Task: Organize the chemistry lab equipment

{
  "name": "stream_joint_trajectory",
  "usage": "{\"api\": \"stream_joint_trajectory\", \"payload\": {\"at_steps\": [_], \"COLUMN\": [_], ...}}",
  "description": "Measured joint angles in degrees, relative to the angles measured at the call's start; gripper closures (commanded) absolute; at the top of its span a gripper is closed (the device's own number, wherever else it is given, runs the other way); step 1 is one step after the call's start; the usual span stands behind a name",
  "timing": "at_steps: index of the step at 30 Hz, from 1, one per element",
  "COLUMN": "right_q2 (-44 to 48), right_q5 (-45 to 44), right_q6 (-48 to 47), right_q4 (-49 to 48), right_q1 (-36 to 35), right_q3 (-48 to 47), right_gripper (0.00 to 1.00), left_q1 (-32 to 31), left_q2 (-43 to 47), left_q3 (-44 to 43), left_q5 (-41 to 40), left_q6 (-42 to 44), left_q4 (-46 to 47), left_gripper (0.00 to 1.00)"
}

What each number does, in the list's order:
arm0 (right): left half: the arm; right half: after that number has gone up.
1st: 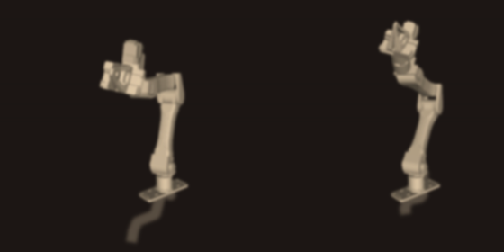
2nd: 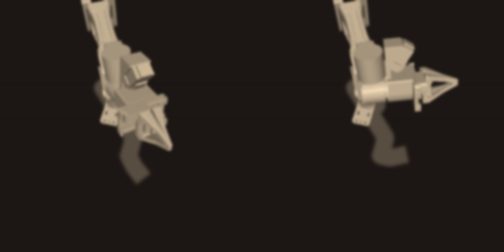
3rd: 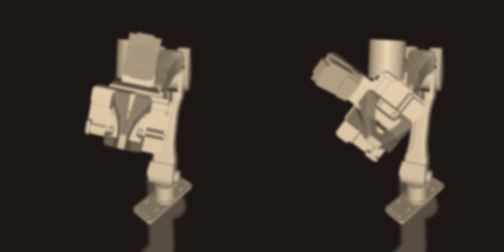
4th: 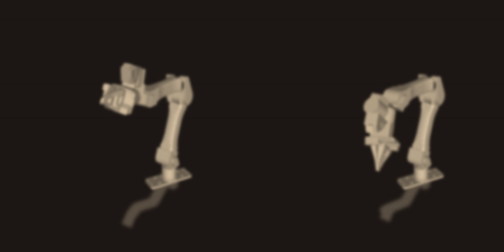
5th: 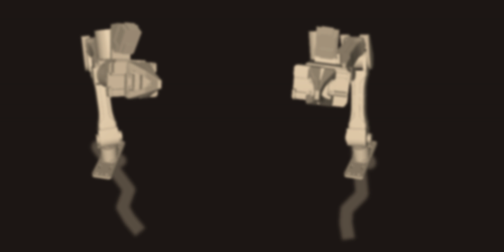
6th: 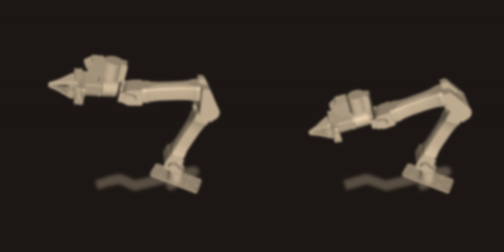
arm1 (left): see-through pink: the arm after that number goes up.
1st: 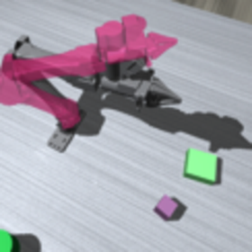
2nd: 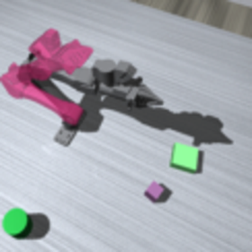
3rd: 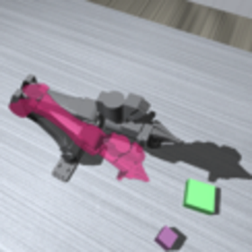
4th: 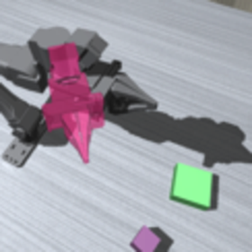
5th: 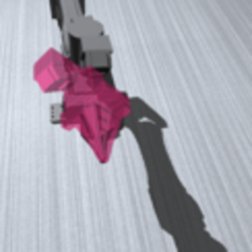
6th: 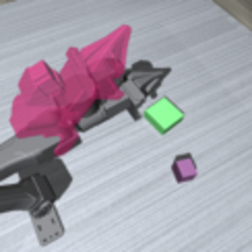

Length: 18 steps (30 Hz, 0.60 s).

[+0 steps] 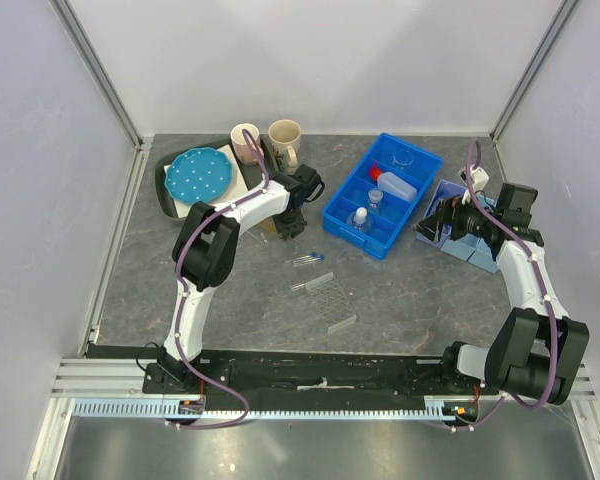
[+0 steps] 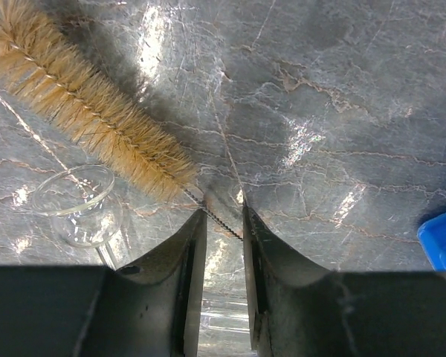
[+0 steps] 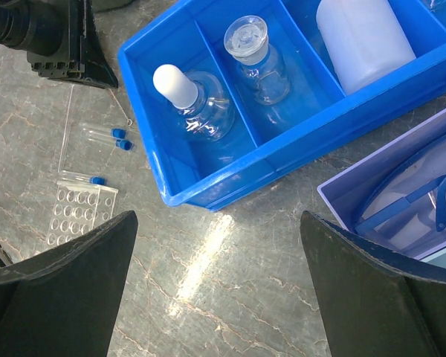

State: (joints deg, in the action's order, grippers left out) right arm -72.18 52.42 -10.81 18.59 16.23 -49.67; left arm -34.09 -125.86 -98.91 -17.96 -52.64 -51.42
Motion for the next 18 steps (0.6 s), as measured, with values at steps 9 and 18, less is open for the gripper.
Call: {"api": "stream_joint_trajectory", "payload": {"at_steps": [9, 18], "right_q2": [-0.3, -0.7], "right_q5": [0.0, 0.0], "right_q6": [0.0, 0.0], "right_q4": [0.2, 0.4], "right_q1": [0.0, 0.0], "right_q3": [-0.2, -0.5], "right_gripper": [0.02, 0.02], "left_q1": [0.0, 0.0], "left_q2": [0.0, 0.0], "left_q3": [0.0, 0.0], "left_q5": [0.5, 1.4], "left_q6": [-1.1, -1.6], "left_q4": [0.6, 1.2], "left_gripper": [0.78, 0.87]}}
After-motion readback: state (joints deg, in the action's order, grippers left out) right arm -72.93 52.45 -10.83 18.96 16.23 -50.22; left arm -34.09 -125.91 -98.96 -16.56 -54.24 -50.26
